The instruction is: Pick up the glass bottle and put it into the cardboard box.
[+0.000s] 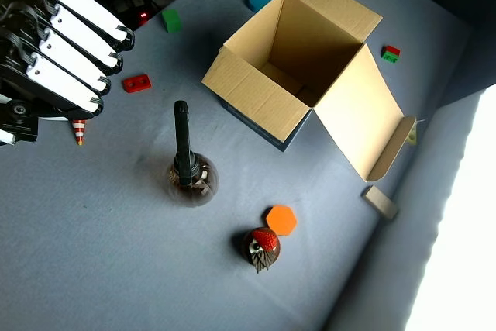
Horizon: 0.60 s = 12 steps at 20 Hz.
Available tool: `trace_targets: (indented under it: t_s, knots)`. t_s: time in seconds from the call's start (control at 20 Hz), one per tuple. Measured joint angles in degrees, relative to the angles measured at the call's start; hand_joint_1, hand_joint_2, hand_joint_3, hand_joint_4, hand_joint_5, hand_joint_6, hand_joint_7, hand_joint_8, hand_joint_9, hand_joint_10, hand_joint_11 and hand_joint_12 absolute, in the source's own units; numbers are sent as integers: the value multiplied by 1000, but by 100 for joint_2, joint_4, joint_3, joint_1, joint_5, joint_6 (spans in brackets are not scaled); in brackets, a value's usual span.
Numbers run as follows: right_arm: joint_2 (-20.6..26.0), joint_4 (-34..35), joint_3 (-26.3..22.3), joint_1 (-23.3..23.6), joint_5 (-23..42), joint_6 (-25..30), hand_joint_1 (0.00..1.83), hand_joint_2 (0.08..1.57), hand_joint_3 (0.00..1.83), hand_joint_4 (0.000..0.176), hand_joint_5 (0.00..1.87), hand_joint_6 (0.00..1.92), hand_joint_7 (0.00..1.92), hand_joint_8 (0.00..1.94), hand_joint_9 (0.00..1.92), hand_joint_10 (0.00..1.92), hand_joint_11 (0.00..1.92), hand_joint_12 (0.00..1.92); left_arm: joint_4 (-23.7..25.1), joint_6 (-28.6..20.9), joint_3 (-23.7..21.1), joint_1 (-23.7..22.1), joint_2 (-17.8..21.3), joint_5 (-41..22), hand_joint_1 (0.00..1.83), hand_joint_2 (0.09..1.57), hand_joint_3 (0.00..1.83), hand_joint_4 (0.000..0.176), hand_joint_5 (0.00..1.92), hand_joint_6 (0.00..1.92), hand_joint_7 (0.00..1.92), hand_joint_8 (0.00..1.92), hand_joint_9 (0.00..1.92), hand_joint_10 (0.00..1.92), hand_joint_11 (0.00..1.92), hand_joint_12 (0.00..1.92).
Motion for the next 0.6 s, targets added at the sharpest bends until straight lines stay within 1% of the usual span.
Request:
trace_targets:
  t_s: [0.1, 0.15, 0.2, 0.3, 0.35, 0.4, 0.5, 0.6]
  knots:
    - [0, 2, 0, 0, 0, 0, 0, 961, 463, 0, 0, 13, 0, 24, 0, 11, 0, 0, 33, 2, 0, 0, 0, 26, 42, 1148, 152, 6, 6, 47, 5, 47, 17, 58, 0, 367]
    - [0, 24, 2, 0, -7, -17, 0, 1021, 351, 0, 0, 2, 2, 8, 0, 1, 0, 0, 9, 39, 0, 0, 2, 0, 29, 1187, 59, 0, 14, 17, 13, 14, 29, 24, 0, 336]
    - [0, 39, 2, 0, -22, -11, 0, 1060, 273, 0, 0, 0, 5, 2, 0, 0, 0, 0, -2, 31, 0, 0, 2, -11, 5, 1200, 26, 0, 11, 6, 12, 4, 34, 12, 0, 312]
    - [0, -76, 2, 0, -11, 15, 0, 1070, 251, 0, 0, 0, 16, 5, 0, 0, 0, 0, 13, 20, -28, 0, 0, 11, 0, 1204, 17, 0, 8, 2, 10, 1, 33, 7, 0, 307]
    - [0, -149, 2, 0, 44, 79, 0, 1073, 245, 0, 0, 0, 19, 6, 0, 0, 0, 0, 37, 26, -31, -20, 0, 31, 0, 1209, 7, 0, 0, 0, 0, 0, 13, 0, 0, 262]
    - [2, -197, 2, -2, 63, 153, 0, 1073, 243, 0, 0, 0, 20, 6, 0, 0, 0, 0, 48, 26, -44, -35, 0, 15, 0, 1209, 6, 0, 0, 0, 0, 0, 13, 0, 0, 260]
    - [31, -518, 66, -48, 120, 420, 0, 1075, 233, 0, 0, 0, 22, 6, 0, 0, 0, 0, 81, 26, -164, -35, 13, -39, 0, 1207, 2, 0, 0, 0, 0, 0, 2, 3, 0, 226]
    - [31, -879, 271, -136, 190, 796, 0, 1076, 229, 0, 0, 0, 24, 6, 0, 0, 0, 0, 66, 24, -328, -35, 111, -68, 0, 1200, 0, 0, 0, 0, 0, 0, 2, 3, 0, 226]
